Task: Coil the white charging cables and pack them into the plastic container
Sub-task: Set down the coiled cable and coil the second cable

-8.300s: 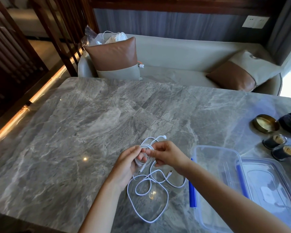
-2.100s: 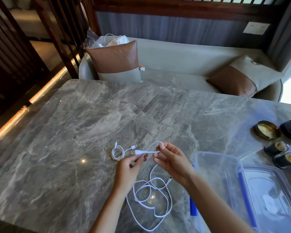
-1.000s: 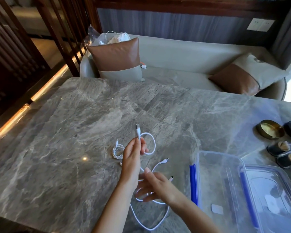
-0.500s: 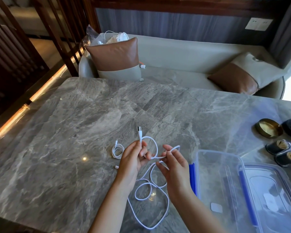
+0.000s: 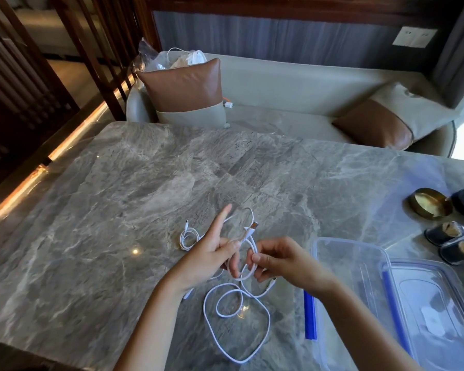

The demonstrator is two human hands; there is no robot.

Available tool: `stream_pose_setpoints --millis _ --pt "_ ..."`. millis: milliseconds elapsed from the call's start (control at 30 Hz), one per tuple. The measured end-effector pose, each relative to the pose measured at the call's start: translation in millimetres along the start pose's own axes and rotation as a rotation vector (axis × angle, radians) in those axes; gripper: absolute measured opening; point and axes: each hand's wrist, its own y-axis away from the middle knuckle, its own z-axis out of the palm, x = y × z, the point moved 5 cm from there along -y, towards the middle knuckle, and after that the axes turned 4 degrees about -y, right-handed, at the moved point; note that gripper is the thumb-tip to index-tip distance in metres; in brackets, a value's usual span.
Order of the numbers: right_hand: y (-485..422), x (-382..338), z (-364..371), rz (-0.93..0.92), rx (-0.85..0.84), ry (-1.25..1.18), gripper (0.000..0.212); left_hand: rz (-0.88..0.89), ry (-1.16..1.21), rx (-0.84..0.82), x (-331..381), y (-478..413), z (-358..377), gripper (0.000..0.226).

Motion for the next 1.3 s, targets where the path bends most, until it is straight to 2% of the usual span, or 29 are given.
stream_pose_setpoints --millis 100,167,267,400,467,567,633,767,833,1033,1100,1167,1200,1233,1300 --pt "2.8 -6.1 -4.8 0.038 -0.105 0.078 0.020 0.028 -0.159 -0.143 5.2 0.7 5.0 0.052" --pt "3.7 -8.6 -8.0 0.057 -0.137 0.136 0.020 -0.008 -0.242 -0.131 5.2 -1.4 5.6 0.037" --pt "2.9 -11.9 -14.1 0.060 -0.104 0.180 0.021 -0.004 -0.429 0.022 7.3 -3.9 2.1 0.023" --pt "3.0 -15.7 -20.8 0.018 -0.037 0.142 0.020 0.152 -0.867 0.280 19.4 0.1 1.6 0.023" --pt "2.8 -15.9 -21.1 -0.013 -0.008 0.092 0.018 0.176 -0.897 0.316 23.5 1.9 3.7 0.022" --pt "0.2 -13.9 -21.4 -0.083 0.086 0.019 0.018 0.144 -0.723 0.290 19.9 3.7 9.1 0.018" --pt "-1.6 -12.7 -21.3 -0.129 0.150 0.001 0.020 0.109 -0.676 0.345 16.6 7.0 9.6 0.020" --pt "-3.6 -10.5 -19.4 -0.189 0.225 0.009 0.028 0.075 -0.824 0.458 9.7 10.6 9.1 0.027" --pt "-5.9 -9.6 -16.7 -0.202 0.227 -0.005 0.029 0.027 -0.639 0.461 7.2 9.5 10.5 0.026" --pt "-6.7 -4.4 -10.1 -0.181 0.207 -0.101 0.022 -0.094 0.178 0.402 -9.4 2.5 17.0 0.032" --pt "-7.0 -0.3 -7.1 -0.199 0.316 -0.136 0.015 -0.120 0.447 0.432 -15.8 0.7 20.6 0.032" --pt "-4.6 5.2 -6.1 -0.180 0.436 -0.204 0.008 -0.130 0.618 0.495 -19.5 -1.0 20.7 0.030" --pt "-3.2 8.9 -3.5 -0.137 0.423 -0.194 0.017 -0.131 0.664 0.527 -20.0 -1.8 19.3 0.029" --pt "-2.4 13.8 3.5 -0.053 0.335 -0.156 0.032 -0.126 0.698 0.555 -19.4 -2.4 17.5 0.029" --pt "0.3 27.9 29.6 0.164 0.054 -0.108 0.056 -0.109 0.740 0.585 -17.1 -3.3 14.1 0.030"
